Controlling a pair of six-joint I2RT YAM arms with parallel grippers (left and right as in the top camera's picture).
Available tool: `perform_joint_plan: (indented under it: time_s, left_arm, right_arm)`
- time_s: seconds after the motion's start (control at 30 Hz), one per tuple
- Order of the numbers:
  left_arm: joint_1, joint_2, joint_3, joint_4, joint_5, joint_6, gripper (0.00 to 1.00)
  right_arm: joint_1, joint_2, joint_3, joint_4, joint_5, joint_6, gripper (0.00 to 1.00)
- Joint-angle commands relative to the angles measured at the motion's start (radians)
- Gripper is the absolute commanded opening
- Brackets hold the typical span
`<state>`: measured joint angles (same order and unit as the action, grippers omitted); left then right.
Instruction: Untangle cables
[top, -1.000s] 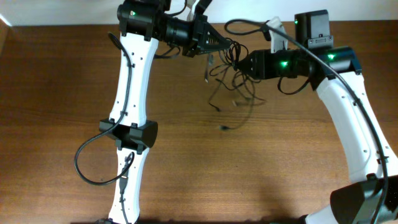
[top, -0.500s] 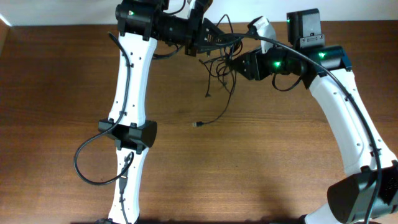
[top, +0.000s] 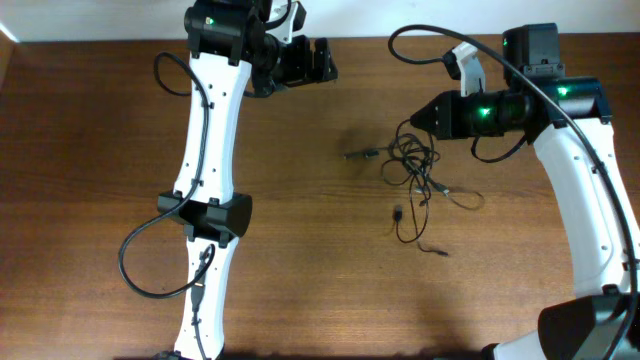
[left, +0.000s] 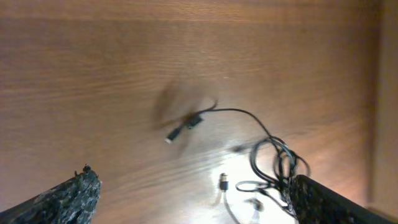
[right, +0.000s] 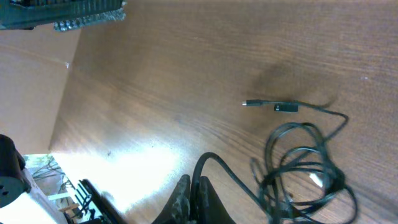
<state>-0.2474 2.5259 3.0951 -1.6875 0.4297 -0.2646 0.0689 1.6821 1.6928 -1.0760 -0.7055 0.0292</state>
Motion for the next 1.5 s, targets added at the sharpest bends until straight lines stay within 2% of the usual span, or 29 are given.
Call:
perform_joint_plan:
  time_s: [0.0,0.07,0.1,0.23,0.33,0.4,0.47,0.63,0.87,1.03,1.1,1.13,1.17,1.2,1.27,1.33,1.47]
  left_arm:
    - [-0.002,-0.038,-0.013,-0.001,0.125,0.21,0.96]
    - [-0.026,-0.037,-0.102,0.0,0.275,0.244,0.83]
    - [-0.038,-0.037,-0.147,0.002,0.312,0.243,0.73]
    - [-0.119,-0.037,-0.335,0.067,0.389,0.223,0.7]
    - [-0.197,-0.037,-0.451,0.258,0.388,0.113,0.68]
    - [-0.233,-0.037,-0.493,0.352,0.364,0.039,0.63]
    - [-0.269,-0.037,-0.512,0.397,0.288,-0.031,0.53]
    - [-0.29,-0.037,-0.512,0.321,0.162,-0.038,0.52]
    - [-0.334,-0.033,-0.524,0.295,0.149,-0.037,0.5]
    - [-0.344,-0.033,-0.646,0.314,0.164,-0.038,0.43]
    - [-0.344,-0.033,-0.668,0.346,0.213,-0.038,0.34]
    - [-0.344,-0.033,-0.668,0.37,0.233,-0.038,0.23]
    - [-0.344,-0.033,-0.668,0.383,0.233,-0.038,0.08]
    - [-0.341,-0.033,-0.668,0.397,0.231,-0.037,0.0]
    - [-0.322,-0.034,-0.668,0.417,0.196,-0.038,0.0]
    - [-0.269,-0.035,-0.665,0.416,0.089,-0.038,0.0]
    - [-0.163,-0.036,-0.665,0.41,-0.005,-0.038,0.0]
  right_arm:
    - [0.003,-0.021,-0.005,-0.006,-0.002,0.015,0.04]
    - [0.003,-0.021,-0.005,-0.014,0.037,0.032,0.04]
    - [0.003,-0.021,-0.005,-0.014,0.036,0.032,0.04]
    - [0.003,-0.021,-0.005,-0.014,0.036,0.032,0.04]
    - [0.003,-0.021,-0.005,-0.021,0.036,0.032,0.04]
    - [0.003,-0.021,-0.005,-0.024,0.037,0.032,0.04]
    - [0.003,-0.021,-0.005,-0.029,0.037,0.032,0.04]
    - [0.003,-0.021,-0.005,-0.029,0.037,0.031,0.04]
    - [0.003,-0.021,-0.005,-0.036,0.049,0.032,0.04]
    - [0.003,-0.021,-0.005,-0.035,0.053,0.032,0.04]
    - [0.003,-0.021,-0.005,-0.035,0.056,0.032,0.04]
    - [0.003,-0.021,-0.005,-0.035,0.056,0.032,0.04]
    - [0.003,-0.021,-0.005,-0.036,0.064,0.032,0.04]
    - [0.003,-0.021,-0.005,-0.037,0.067,0.032,0.04]
    - [0.002,-0.021,-0.005,-0.043,0.087,0.033,0.04]
    - [-0.018,-0.021,-0.005,-0.082,0.195,0.089,0.04]
    - [-0.167,-0.022,-0.005,-0.156,0.228,0.092,0.04]
